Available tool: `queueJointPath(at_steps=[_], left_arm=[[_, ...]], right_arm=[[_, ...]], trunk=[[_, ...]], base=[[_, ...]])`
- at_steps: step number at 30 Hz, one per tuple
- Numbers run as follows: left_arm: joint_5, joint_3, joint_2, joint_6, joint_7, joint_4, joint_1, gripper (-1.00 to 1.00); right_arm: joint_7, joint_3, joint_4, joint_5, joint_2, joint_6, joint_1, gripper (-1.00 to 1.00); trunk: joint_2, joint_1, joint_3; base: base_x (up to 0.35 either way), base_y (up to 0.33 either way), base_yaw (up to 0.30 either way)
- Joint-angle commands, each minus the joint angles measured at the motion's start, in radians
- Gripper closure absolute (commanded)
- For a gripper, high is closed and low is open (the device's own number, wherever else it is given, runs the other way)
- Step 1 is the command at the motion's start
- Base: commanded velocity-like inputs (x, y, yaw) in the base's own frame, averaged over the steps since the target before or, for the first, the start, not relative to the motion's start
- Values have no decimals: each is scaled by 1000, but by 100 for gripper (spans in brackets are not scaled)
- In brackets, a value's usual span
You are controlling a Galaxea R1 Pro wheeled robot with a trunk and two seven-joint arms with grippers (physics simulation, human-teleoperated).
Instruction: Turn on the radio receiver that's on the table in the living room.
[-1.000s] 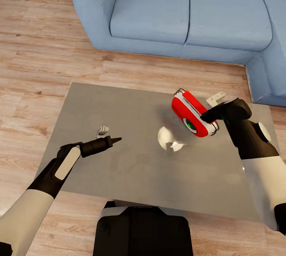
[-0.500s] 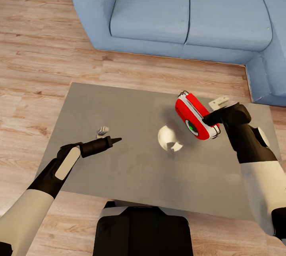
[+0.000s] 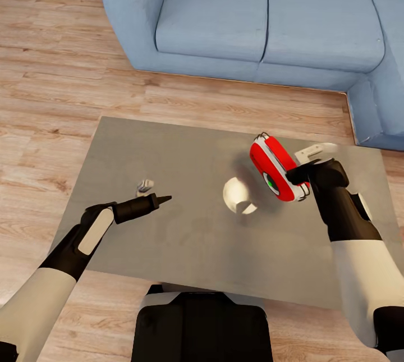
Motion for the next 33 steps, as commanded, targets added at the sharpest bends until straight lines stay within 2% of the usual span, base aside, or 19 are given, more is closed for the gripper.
queueJointPath(at_steps=[1, 4, 8, 17, 19, 21, 22, 25, 33], left_arm=[[0, 0, 0, 0, 0, 0, 0, 100], [0, 0, -1, -1, 0, 0, 0, 100], [0, 0, 0, -1, 0, 0, 0, 100], [1, 0, 0, -1, 0, 0, 0, 100], [1, 0, -1, 0, 0, 0, 0, 100], [1, 0, -1, -1, 0, 0, 0, 100], [2, 0, -1, -1, 0, 1, 0, 100], [2, 0, 0, -1, 0, 0, 0, 100], [2, 0, 0, -1, 0, 1, 0, 100]], right_arm=[[6, -1, 0, -2, 0, -1, 0, 100], [5, -4, 0, -3, 2, -7, 1, 100], [3, -36, 0, -25, 4, -43, 6, 100], [-9, -64, 25, -38, 7, -79, 10, 100], [-29, -72, 53, -38, 9, -98, 10, 100], [-79, -78, 108, -43, 12, -139, 10, 100], [-113, -80, 150, -63, 20, -167, 10, 100], [-156, -82, 190, -91, 27, -185, 10, 100], [-179, -82, 208, -104, 30, -206, 10, 100]], trunk=[[0, 0, 0], [0, 0, 0], [0, 0, 0], [0, 0, 0], [0, 0, 0], [0, 0, 0], [0, 0, 0], [0, 0, 0], [0, 0, 0]], base=[[0, 0, 0], [0, 0, 0], [0, 0, 0], [0, 0, 0], [0, 0, 0], [0, 0, 0], [0, 0, 0], [0, 0, 0], [0, 0, 0]])
